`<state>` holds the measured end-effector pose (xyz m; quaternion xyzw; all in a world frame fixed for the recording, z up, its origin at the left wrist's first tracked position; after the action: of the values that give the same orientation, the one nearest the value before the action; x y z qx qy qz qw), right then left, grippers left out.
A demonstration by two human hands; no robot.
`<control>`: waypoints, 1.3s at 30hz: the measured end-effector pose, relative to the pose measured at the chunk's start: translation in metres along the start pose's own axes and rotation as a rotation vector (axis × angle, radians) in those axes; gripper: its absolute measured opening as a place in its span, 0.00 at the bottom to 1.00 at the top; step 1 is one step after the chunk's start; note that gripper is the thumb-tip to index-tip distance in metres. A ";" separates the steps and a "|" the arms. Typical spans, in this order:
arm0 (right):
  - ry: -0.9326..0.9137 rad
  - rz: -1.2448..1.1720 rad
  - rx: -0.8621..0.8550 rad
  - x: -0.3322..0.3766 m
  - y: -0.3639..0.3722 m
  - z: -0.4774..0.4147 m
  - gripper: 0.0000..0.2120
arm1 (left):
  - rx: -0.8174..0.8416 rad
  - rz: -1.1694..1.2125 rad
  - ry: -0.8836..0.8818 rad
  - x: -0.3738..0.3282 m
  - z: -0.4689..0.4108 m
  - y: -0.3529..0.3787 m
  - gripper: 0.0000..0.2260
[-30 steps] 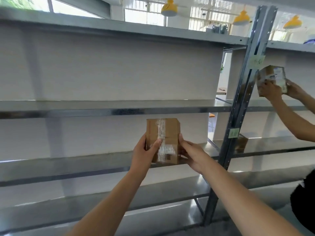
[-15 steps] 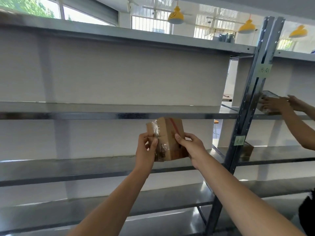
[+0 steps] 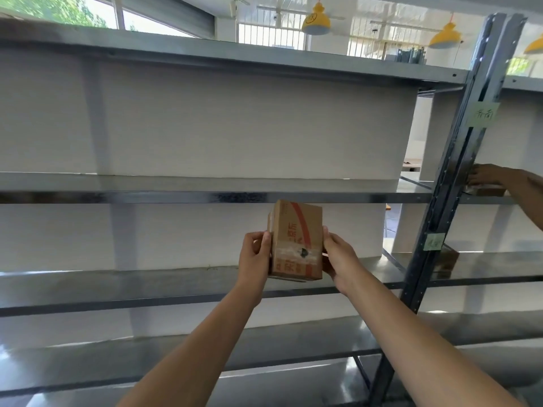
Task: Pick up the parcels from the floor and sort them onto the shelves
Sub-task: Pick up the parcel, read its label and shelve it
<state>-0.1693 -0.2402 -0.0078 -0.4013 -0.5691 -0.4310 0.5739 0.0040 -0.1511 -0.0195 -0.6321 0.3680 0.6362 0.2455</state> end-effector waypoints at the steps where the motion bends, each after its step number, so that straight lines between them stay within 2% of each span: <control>1: 0.029 0.021 0.009 -0.002 0.002 0.000 0.21 | 0.003 0.008 -0.002 0.000 0.001 -0.001 0.12; 6: 0.140 0.130 0.019 -0.001 -0.001 0.001 0.26 | 0.017 -0.014 0.046 -0.006 0.004 -0.003 0.15; 10: 0.159 0.148 0.026 0.002 -0.002 0.004 0.27 | 0.022 -0.030 0.096 -0.015 0.006 0.000 0.12; 13: 0.094 0.091 0.034 0.011 0.002 0.006 0.26 | -0.015 -0.059 0.141 -0.021 0.009 -0.003 0.09; 20: -0.004 0.056 0.056 0.016 0.005 0.010 0.25 | -0.039 -0.089 0.156 -0.029 0.016 -0.007 0.09; 25: -0.099 -0.014 0.064 0.018 0.006 0.005 0.20 | -0.054 0.006 0.050 -0.027 0.009 -0.013 0.10; 33: -0.161 -0.118 0.125 0.016 0.015 0.008 0.13 | -0.103 0.054 0.045 -0.034 0.011 -0.017 0.16; 39: -0.168 -0.227 0.168 0.014 0.023 0.009 0.13 | -0.090 0.019 0.093 -0.042 0.013 -0.014 0.15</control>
<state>-0.1508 -0.2250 0.0074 -0.3195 -0.6910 -0.4088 0.5033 0.0099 -0.1257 0.0189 -0.6679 0.3557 0.6244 0.1934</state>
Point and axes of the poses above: each hand's wrist, its own z-axis away from the middle knuckle, its own y-axis out of the palm, x = y × z, the point moved 10 cm from there along -z, towards the middle knuckle, and after that the axes turned 4 degrees about -y, right-handed, at the moved point
